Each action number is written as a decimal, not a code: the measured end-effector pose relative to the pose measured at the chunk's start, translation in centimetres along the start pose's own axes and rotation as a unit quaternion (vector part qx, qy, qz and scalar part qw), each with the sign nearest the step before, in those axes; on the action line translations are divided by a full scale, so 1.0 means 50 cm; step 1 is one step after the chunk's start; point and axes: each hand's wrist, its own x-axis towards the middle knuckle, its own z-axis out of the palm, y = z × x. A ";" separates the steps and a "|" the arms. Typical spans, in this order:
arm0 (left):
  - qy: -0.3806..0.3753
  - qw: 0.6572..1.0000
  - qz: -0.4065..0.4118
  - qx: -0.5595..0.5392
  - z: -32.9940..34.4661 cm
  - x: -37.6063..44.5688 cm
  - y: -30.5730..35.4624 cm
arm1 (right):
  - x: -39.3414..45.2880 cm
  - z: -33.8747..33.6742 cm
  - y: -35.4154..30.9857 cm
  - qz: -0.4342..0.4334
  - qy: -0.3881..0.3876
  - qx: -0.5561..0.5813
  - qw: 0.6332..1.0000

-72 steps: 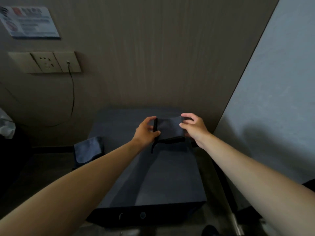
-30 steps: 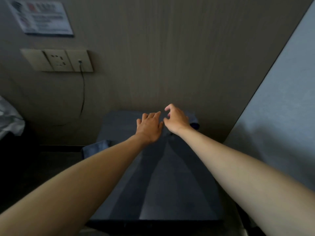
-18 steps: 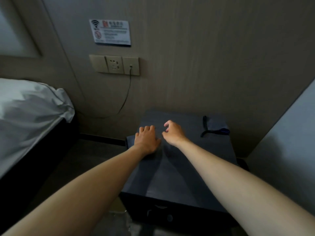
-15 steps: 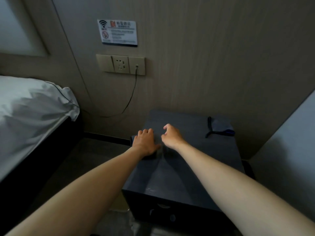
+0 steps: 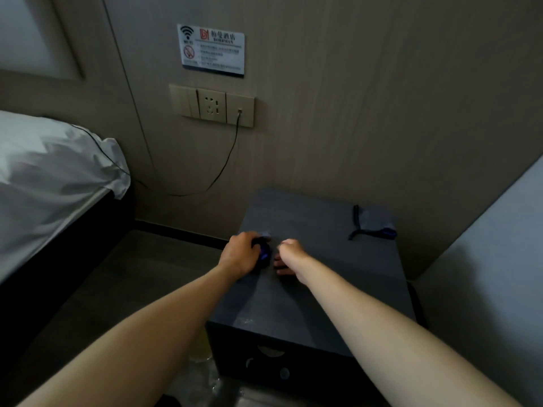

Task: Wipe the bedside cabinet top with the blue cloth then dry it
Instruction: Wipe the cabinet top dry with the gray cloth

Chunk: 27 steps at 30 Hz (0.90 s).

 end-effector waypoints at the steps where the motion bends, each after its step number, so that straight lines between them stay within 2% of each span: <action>1: 0.002 1.000 0.006 -0.012 -0.007 -0.005 0.010 | -0.006 -0.011 0.000 0.017 -0.004 0.036 0.999; 4: -0.024 0.998 0.051 -0.013 -0.019 -0.021 0.043 | -0.021 -0.045 0.006 0.048 -0.032 0.139 0.989; 7: -0.064 0.993 0.094 0.000 -0.025 -0.049 0.087 | -0.042 -0.081 0.017 0.044 -0.053 0.193 0.979; 12: -0.134 0.983 0.121 -0.021 -0.020 -0.094 0.162 | -0.079 -0.143 0.044 0.015 0.031 0.189 0.981; 14: -0.132 0.985 0.104 -0.047 -0.007 -0.106 0.186 | -0.107 -0.176 0.052 0.018 0.055 0.192 0.980; 17: -0.072 0.993 0.066 -0.060 0.022 -0.117 0.222 | -0.142 -0.233 0.069 0.019 0.071 0.234 0.969; 19: -0.060 0.991 0.018 -0.118 0.048 -0.127 0.248 | -0.166 -0.266 0.085 0.015 0.072 0.253 0.965; 21: -0.090 0.964 -0.055 -0.245 0.078 -0.145 0.279 | -0.190 -0.297 0.103 0.011 0.074 0.258 0.963; 23: -0.114 0.934 -0.108 -0.321 0.109 -0.169 0.309 | -0.210 -0.327 0.125 0.006 0.077 0.259 0.963; 27: -0.103 0.945 -0.101 -0.293 0.172 -0.200 0.335 | -0.248 -0.384 0.178 0.040 0.114 0.249 0.961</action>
